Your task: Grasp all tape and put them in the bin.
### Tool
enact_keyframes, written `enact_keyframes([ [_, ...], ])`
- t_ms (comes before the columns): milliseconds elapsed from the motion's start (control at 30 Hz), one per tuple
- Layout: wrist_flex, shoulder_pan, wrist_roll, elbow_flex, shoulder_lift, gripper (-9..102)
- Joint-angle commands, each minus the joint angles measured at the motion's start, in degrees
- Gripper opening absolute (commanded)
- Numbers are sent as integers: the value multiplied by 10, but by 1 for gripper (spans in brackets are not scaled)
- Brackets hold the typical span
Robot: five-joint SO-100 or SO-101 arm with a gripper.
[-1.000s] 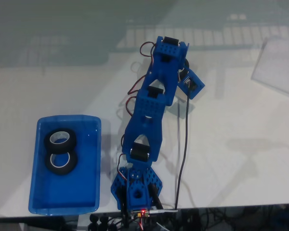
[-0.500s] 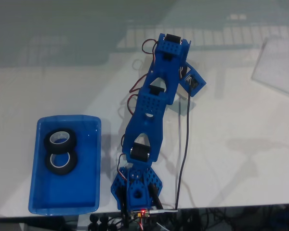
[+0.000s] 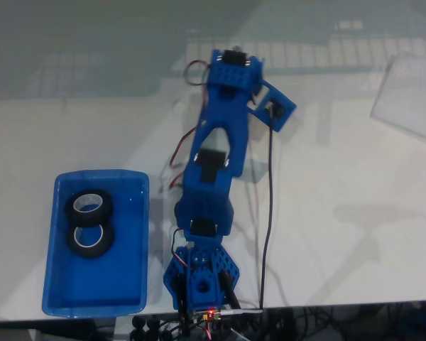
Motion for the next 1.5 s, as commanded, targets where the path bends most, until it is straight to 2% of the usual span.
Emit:
enact_keyframes([
  [0, -2, -65, -42, 51, 155, 0],
  [367, 72, -359, -221, 285, 466, 0],
  [833, 91, -677, -243, 504, 731, 0],
  [1100, 90, -758, -250, 606, 852, 0],
  [1467, 90, -772, -264, 623, 865, 0],
])
